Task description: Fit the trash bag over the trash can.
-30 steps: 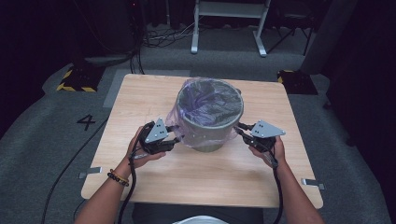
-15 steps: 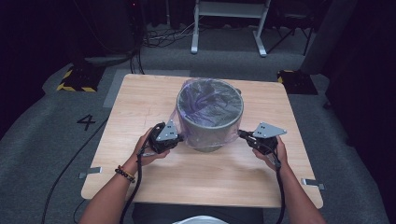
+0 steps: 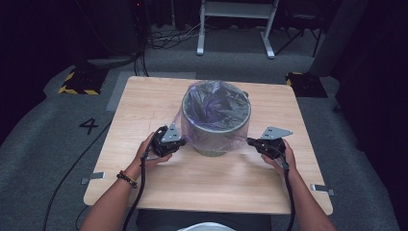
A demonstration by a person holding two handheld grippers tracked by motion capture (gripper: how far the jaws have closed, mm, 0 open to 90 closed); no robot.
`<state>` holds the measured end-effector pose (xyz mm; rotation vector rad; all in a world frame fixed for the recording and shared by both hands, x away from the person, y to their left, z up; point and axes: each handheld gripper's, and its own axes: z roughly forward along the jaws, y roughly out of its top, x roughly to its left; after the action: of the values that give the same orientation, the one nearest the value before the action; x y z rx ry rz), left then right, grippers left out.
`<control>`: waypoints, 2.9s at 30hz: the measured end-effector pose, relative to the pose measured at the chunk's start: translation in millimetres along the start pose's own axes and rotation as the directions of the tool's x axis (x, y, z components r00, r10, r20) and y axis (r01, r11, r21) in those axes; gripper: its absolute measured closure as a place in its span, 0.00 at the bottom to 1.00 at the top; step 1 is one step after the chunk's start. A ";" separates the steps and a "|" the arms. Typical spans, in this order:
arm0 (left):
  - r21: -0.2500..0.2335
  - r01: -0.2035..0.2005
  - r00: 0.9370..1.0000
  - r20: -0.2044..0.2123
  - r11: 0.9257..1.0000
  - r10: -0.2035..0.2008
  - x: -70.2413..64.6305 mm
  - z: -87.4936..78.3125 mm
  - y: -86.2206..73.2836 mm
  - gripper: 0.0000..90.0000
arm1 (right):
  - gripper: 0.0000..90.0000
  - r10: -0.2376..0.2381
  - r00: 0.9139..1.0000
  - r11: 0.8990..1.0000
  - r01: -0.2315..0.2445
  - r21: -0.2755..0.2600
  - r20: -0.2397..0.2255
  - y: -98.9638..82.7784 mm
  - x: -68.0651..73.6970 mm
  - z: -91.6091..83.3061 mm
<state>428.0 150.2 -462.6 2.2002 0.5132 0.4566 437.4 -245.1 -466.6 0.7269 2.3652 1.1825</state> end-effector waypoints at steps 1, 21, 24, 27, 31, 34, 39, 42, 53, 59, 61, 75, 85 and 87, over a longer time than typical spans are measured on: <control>0.001 0.008 1.000 0.000 1.000 -0.008 0.6 0.3 -1.0 0.97 | 1.00 0.003 1.000 1.000 -0.003 0.012 -0.005 -0.9 -0.6 1.1; -0.114 0.152 0.988 0.027 0.982 -0.150 -10.4 -33.6 -0.9 0.18 | 0.77 0.082 0.997 0.995 -0.082 -0.055 -0.012 -1.8 -8.6 -14.3; -0.130 0.136 0.991 0.019 0.982 -0.135 -13.1 -42.7 -1.0 0.17 | 0.69 0.091 0.995 0.994 -0.093 -0.061 -0.027 -1.3 -8.5 -17.1; -0.136 0.143 0.990 0.009 0.980 -0.143 -15.4 -48.0 -1.5 0.17 | 0.52 0.074 0.997 0.995 -0.076 -0.060 -0.028 2.5 -5.4 -22.1; -0.138 0.132 0.991 0.003 0.982 -0.132 -18.1 -53.2 -4.7 0.17 | 0.42 0.076 0.997 0.993 -0.078 -0.084 -0.033 4.6 -3.7 -26.0; -0.121 0.118 0.993 0.005 0.986 -0.118 -20.9 -53.5 -9.1 0.17 | 0.36 0.083 0.996 0.991 -0.085 -0.100 -0.023 6.3 -2.1 -29.2; -0.064 0.119 0.993 -0.015 0.991 -0.120 -21.9 -49.3 -20.5 0.17 | 0.28 0.093 0.995 0.988 -0.096 -0.125 -0.028 10.6 0.1 -34.1; -0.046 0.118 0.993 -0.023 0.992 -0.119 -20.9 -47.4 -24.6 0.18 | 0.28 0.097 0.995 0.985 -0.100 -0.141 -0.028 12.0 -0.3 -36.5; 0.045 0.145 0.989 -0.023 0.988 -0.144 -16.8 -33.9 -43.3 0.18 | 0.25 0.097 0.995 0.982 -0.093 -0.164 0.015 20.0 0.3 -48.0; 0.102 0.141 0.990 -0.025 0.985 -0.139 -15.8 -26.5 -51.8 0.18 | 0.25 0.079 0.997 0.981 -0.074 -0.179 0.023 28.1 1.8 -53.7; 0.121 0.143 0.990 -0.021 0.982 -0.142 -15.5 -25.0 -55.0 0.18 | 0.25 0.079 0.996 0.979 -0.073 -0.188 0.026 30.5 1.6 -55.6; 0.129 0.184 0.982 0.011 0.974 -0.187 -8.1 -21.2 -66.9 0.17 | 0.24 0.062 0.997 0.973 -0.050 -0.227 0.045 48.9 -0.6 -64.7; 0.128 0.192 0.981 0.014 0.973 -0.195 -8.1 -21.1 -67.2 0.17 | 0.25 0.051 0.996 0.970 -0.031 -0.242 0.078 63.5 1.6 -69.8; 0.129 0.191 0.981 0.015 0.973 -0.195 -7.9 -21.1 -67.1 0.17 | 0.25 0.048 0.996 0.968 -0.027 -0.248 0.080 67.5 2.7 -71.1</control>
<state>397.2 199.0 -503.5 2.2465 0.7518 0.2966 414.2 -252.7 -371.6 0.7240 2.0948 1.4016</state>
